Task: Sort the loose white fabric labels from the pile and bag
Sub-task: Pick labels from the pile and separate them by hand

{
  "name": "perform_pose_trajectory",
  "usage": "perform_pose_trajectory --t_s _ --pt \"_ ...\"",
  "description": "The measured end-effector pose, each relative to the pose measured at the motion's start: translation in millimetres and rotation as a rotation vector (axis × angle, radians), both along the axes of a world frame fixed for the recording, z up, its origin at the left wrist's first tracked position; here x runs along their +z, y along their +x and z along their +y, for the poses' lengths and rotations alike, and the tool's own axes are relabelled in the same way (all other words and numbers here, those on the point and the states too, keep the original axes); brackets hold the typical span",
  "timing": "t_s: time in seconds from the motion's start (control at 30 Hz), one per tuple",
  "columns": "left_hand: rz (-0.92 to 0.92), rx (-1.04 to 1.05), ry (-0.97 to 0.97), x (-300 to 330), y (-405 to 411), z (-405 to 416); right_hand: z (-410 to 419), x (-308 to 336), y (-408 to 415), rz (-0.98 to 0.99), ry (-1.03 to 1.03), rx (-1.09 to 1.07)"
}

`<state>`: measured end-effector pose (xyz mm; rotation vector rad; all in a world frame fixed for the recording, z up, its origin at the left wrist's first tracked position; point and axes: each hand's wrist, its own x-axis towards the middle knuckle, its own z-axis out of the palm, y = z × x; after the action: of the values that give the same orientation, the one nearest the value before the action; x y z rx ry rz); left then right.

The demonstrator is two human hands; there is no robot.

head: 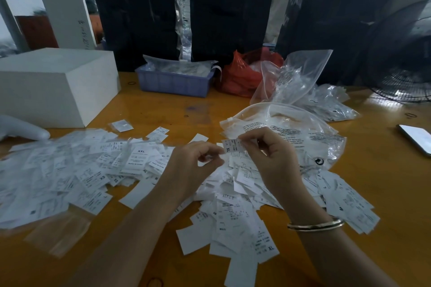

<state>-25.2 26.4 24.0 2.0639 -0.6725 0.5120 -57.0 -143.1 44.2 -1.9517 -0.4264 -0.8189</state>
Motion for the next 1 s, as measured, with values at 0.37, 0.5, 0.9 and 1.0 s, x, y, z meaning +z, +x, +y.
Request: perform_pose_trajectory --t_s 0.37,0.5,0.9,1.0 --pt "0.005 0.016 0.033 1.4 -1.1 0.0 0.2 1.0 -1.1 -0.022 -0.034 -0.021" --pt "-0.025 0.017 0.056 1.0 -1.3 0.8 1.3 -0.8 -0.5 -0.043 -0.152 -0.046" --pt "0.134 -0.059 0.021 -1.7 1.4 2.7 -2.1 -5.0 0.4 0.157 -0.306 0.061" --pt "0.221 -0.076 -0.029 -2.8 2.1 1.9 4.4 -11.0 1.7 0.163 -0.278 0.039"
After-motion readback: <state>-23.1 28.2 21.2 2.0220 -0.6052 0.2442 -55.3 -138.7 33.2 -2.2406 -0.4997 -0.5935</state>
